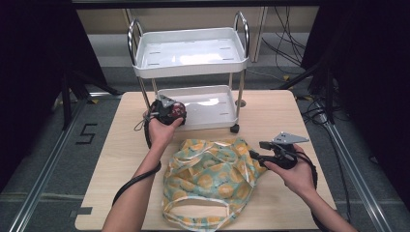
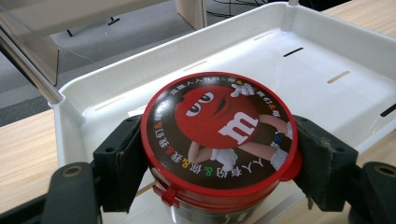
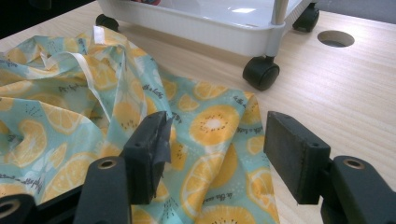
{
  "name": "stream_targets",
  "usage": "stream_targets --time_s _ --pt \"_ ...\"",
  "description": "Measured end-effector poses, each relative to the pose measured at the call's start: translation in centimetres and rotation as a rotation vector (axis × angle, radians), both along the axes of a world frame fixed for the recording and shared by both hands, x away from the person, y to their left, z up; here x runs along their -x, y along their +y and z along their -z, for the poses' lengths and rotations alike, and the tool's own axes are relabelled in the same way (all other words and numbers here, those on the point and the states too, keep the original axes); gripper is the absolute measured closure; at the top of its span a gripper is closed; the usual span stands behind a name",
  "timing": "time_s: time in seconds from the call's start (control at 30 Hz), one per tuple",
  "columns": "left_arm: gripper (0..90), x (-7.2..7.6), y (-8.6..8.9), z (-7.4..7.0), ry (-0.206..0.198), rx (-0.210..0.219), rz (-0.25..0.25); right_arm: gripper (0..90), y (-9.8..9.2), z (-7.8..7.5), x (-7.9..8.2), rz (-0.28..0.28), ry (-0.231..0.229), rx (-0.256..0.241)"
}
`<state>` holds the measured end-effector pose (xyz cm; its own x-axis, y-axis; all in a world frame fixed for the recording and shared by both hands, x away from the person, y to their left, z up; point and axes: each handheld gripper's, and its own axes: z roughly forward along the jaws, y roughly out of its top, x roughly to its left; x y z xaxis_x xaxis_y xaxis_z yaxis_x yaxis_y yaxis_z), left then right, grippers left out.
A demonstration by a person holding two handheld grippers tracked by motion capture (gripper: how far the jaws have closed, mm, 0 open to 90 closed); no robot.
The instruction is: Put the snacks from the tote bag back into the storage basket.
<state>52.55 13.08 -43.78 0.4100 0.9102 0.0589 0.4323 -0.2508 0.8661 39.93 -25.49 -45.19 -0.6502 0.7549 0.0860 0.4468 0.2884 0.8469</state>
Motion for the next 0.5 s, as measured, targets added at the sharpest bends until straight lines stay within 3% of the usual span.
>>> stream_targets --time_s 0.13,0.17,0.23,0.37,0.4,0.47,0.5 --pt "25.3 -0.13 0.01 0.22 0.005 0.013 0.007 41.0 0.03 -0.01 0.02 -0.001 0.006 -0.002" --pt "25.3 -0.16 0.25 0.19 0.012 -0.024 0.014 41.0 0.01 -0.01 0.0 -0.002 -0.001 -0.001" --pt "25.3 -0.18 0.05 0.36 0.003 0.003 0.01 40.9 0.01 -0.03 0.0 -0.001 0.002 -0.007" --pt "25.3 -0.1 -0.17 0.62 0.011 0.009 0.005 41.0 0.03 -0.01 0.01 -0.004 0.001 -0.002" --pt "25.3 -0.17 0.04 0.66 0.017 -0.021 0.013 40.9 0.08 -0.03 0.03 -0.007 0.009 -0.005" --pt "25.3 -0.12 -0.22 0.79 0.018 0.005 0.004 40.9 0.19 -0.07 0.2 -0.001 0.034 -0.015" --pt "25.3 -0.17 -0.24 0.87 0.018 0.011 0.004 40.9 0.05 -0.06 0.03 -0.01 0.006 0.004"
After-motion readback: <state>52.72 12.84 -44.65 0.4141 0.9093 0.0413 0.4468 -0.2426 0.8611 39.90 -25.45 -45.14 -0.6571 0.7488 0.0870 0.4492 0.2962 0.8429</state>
